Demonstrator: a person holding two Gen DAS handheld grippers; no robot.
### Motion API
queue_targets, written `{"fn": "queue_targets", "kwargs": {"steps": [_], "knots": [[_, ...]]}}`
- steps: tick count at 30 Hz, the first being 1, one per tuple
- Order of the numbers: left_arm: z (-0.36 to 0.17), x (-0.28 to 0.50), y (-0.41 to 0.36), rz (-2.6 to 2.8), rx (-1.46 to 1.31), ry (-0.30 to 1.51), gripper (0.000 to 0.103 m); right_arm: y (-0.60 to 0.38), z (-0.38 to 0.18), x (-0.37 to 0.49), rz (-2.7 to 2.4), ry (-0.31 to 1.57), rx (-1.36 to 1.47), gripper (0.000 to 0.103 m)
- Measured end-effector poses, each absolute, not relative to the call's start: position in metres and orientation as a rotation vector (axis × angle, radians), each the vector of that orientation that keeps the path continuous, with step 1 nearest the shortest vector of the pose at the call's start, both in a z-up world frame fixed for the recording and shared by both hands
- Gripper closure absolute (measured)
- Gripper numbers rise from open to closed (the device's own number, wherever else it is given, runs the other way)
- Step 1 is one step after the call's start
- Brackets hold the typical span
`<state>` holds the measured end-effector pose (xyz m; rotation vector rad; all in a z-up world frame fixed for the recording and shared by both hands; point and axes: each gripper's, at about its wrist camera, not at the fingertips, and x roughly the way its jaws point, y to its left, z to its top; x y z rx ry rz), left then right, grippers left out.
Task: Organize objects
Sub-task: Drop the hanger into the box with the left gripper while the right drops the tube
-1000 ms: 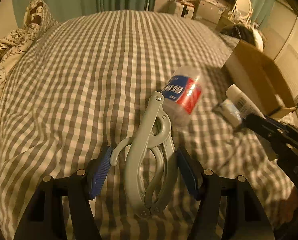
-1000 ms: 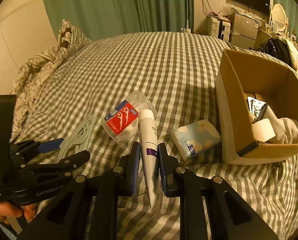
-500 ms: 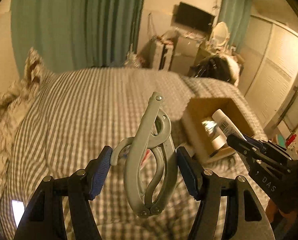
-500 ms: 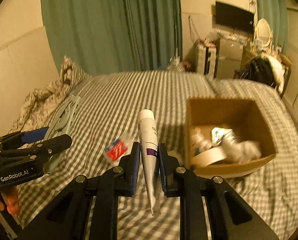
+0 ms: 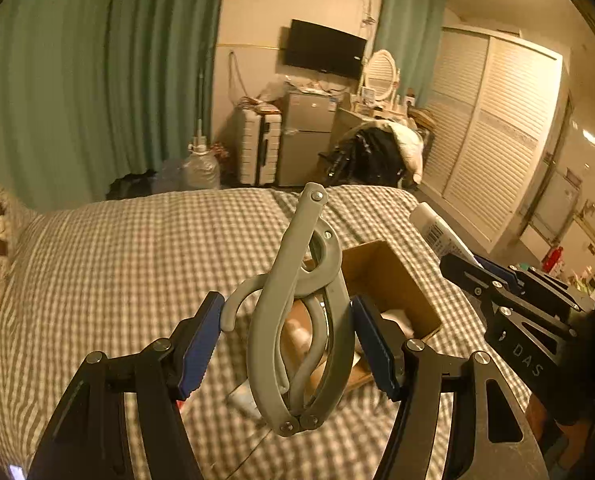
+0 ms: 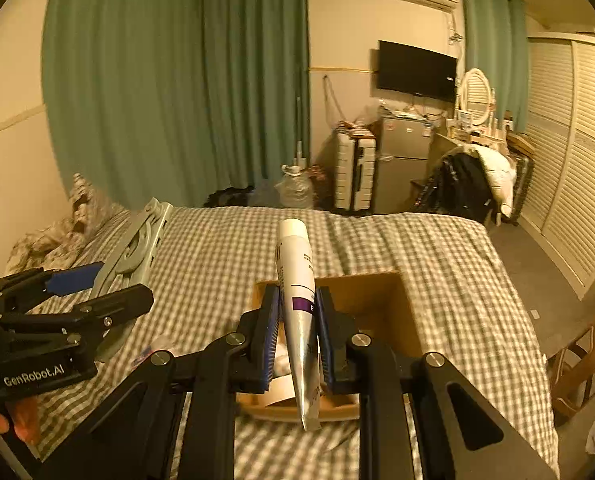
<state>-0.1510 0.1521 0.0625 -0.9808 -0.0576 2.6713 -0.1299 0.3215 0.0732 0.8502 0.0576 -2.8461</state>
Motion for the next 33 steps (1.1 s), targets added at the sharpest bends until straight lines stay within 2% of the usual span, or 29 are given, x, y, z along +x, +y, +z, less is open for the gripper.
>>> {"fn": "queue_targets", "kwargs": {"steps": [10,20,27,28,30,32,33], "knots": [[0.030,-0.208,0.216,2.611,-1.045,0.041,0.036,0.370,0.048,-0.184,-2.881,0.027,0.955,0.086],[-0.026,-0.239,0.234,2.577,-1.191,0.070,0.036,0.395,-0.004,-0.217,-2.850,-0.028,1.106,0.086],[-0.034,-0.239,0.237,2.529,-1.229,0.068,0.035,0.400,-0.006,-0.215,-2.846,-0.062,1.108,0.084],[-0.032,-0.235,0.236,2.525,-1.225,0.068,0.034,0.400,-0.003,-0.213,-2.856,-0.057,1.098,0.083],[-0.023,-0.227,0.230,2.535,-1.196,0.072,0.028,0.398,0.006,-0.206,-2.873,-0.044,1.072,0.065],[-0.008,-0.218,0.223,2.564,-1.159,0.079,0.020,0.395,0.016,-0.197,-2.882,-0.038,1.046,0.056],[0.000,-0.213,0.218,2.583,-1.135,0.078,0.018,0.393,0.022,-0.193,-2.890,-0.034,1.031,0.055]]}}
